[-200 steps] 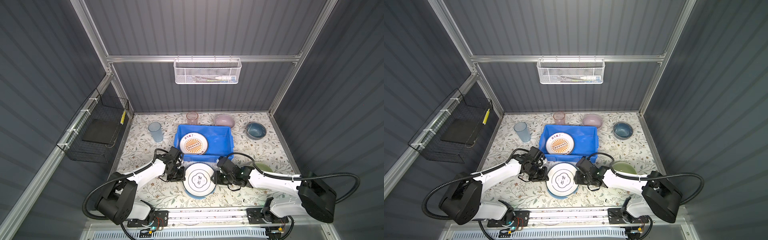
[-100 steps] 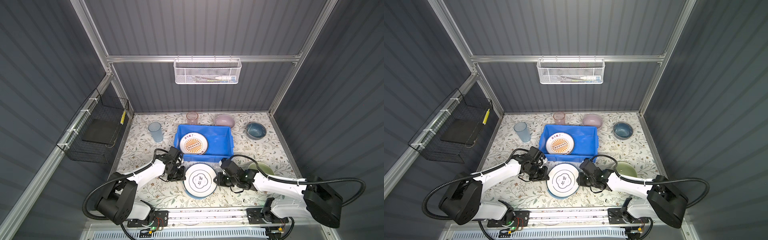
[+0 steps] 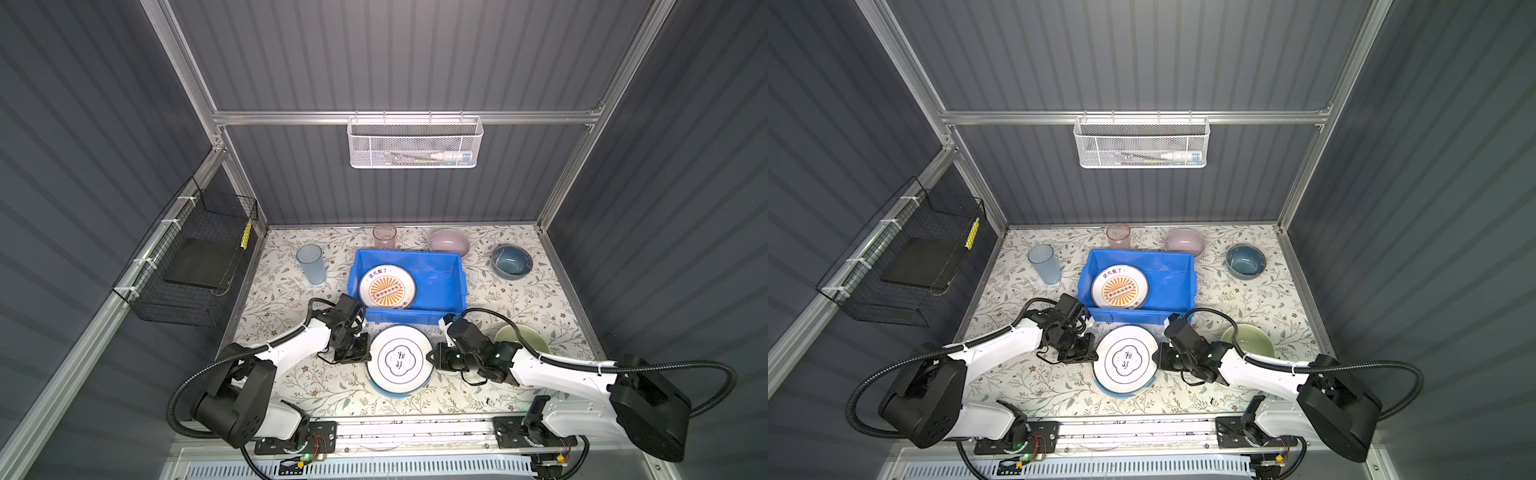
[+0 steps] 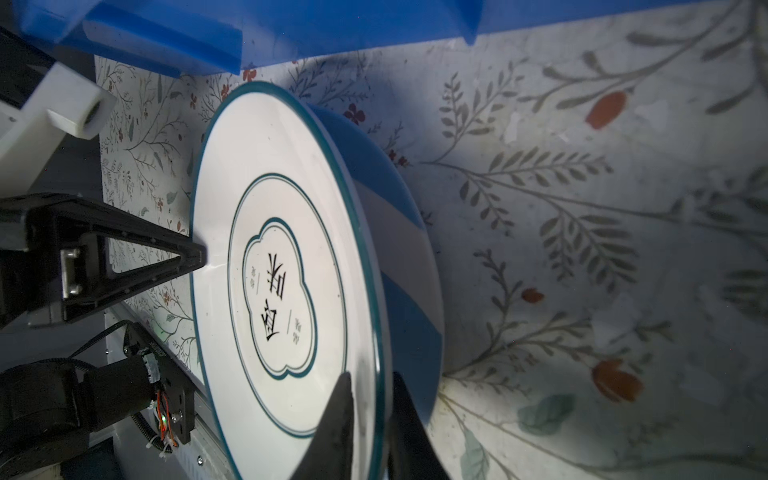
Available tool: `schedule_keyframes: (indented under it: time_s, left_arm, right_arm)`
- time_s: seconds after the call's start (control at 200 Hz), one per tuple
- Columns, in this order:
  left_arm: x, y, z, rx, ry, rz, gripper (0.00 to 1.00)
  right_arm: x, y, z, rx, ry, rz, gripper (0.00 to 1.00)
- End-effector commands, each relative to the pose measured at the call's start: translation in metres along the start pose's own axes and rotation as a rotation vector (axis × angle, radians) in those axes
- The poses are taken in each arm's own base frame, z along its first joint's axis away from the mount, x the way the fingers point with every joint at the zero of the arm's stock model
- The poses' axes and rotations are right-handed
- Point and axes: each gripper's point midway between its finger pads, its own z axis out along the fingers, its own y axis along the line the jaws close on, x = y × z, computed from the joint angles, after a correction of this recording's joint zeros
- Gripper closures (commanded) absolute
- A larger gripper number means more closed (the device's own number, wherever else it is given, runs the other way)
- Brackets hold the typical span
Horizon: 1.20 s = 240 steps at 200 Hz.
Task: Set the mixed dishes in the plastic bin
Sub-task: 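Close both grippers on opposite edges of the white cloud-emblem plate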
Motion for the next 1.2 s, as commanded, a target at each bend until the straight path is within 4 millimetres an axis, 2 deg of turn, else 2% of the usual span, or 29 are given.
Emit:
schedule_keyframes:
  time_s: [0.0, 0.185, 0.285, 0.385, 0.59, 0.71, 0.896, 0.916, 1.036, 1.081, 1.196]
  left_arm:
    - [0.012, 0.011, 0.015, -0.031, 0.047, 0.001, 0.9]
    - [0.009, 0.009, 0.015, -0.025, 0.042, 0.006, 0.9]
    - [0.008, 0.006, 0.013, -0.019, 0.036, 0.009, 0.86]
    - [0.007, 0.005, 0.01, -0.016, 0.028, 0.013, 0.83]
    - [0.005, -0.001, -0.002, -0.007, 0.001, 0.009, 0.79]
    - [-0.002, -0.006, -0.019, -0.027, -0.038, 0.019, 0.71]
    - [-0.02, -0.016, -0.057, -0.063, -0.161, 0.054, 0.62]
    - [-0.022, -0.016, -0.062, -0.073, -0.177, 0.054, 0.61]
    - [-0.035, -0.014, -0.089, -0.145, -0.264, 0.039, 0.51]
    - [-0.041, -0.014, -0.097, -0.167, -0.288, 0.037, 0.48]
    - [-0.058, -0.014, -0.113, -0.214, -0.359, 0.039, 0.4]
  right_arm:
    - [-0.014, 0.051, -0.003, -0.202, -0.034, -0.053, 0.85]
    - [-0.015, 0.052, 0.001, -0.208, -0.026, -0.041, 0.85]
    - [-0.015, 0.052, 0.002, -0.2, -0.022, -0.035, 0.9]
    - [-0.011, 0.042, 0.004, -0.161, -0.005, -0.021, 0.95]
    - [-0.006, 0.038, -0.002, -0.154, 0.011, -0.016, 1.0]
    - [-0.007, 0.037, -0.012, -0.144, 0.01, -0.026, 1.0]
    - [-0.012, 0.036, -0.032, -0.12, 0.013, -0.085, 1.0]
    - [-0.015, 0.042, -0.041, -0.142, -0.002, -0.1, 1.0]
    - [-0.023, 0.047, -0.059, -0.16, 0.004, -0.14, 1.0]
    - [-0.022, 0.055, -0.068, -0.196, 0.029, -0.157, 1.0]
    - [-0.039, 0.067, -0.088, -0.218, 0.006, -0.184, 1.0]
